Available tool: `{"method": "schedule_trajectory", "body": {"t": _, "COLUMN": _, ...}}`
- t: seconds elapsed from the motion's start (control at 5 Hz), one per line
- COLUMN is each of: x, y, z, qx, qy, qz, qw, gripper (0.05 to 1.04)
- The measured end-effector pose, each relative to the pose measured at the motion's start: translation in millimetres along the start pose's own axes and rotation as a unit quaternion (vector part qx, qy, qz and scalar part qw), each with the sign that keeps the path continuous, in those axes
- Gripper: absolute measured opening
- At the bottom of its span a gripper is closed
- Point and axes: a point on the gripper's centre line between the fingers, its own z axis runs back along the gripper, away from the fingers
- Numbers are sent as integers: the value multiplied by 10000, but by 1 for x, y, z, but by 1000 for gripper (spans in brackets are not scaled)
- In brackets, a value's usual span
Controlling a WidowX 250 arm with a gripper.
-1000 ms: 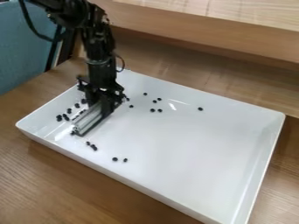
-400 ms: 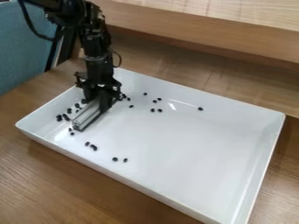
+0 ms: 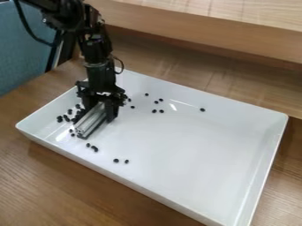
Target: Sweep into pile
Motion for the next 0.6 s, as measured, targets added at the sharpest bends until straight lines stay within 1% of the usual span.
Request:
{"method": "schedule_trajectory", "body": {"t": 0.2, "x": -10, "y": -16, "z": 28, "qx": -284, "qy": -314, "qz": -46, "qw": 9991, "gripper": 990}}
{"method": "schedule_trajectory", "body": {"t": 0.4, "x": -12, "y": -22, "z": 46, "qx": -423, "qy": -553, "qz": -127, "qw": 9975, "gripper": 1001}}
{"method": "schedule_trajectory", "body": {"t": 0.6, "x": -14, "y": -25, "z": 62, "qx": -570, "qy": -698, "qz": -118, "qw": 9959, "gripper": 1001}}
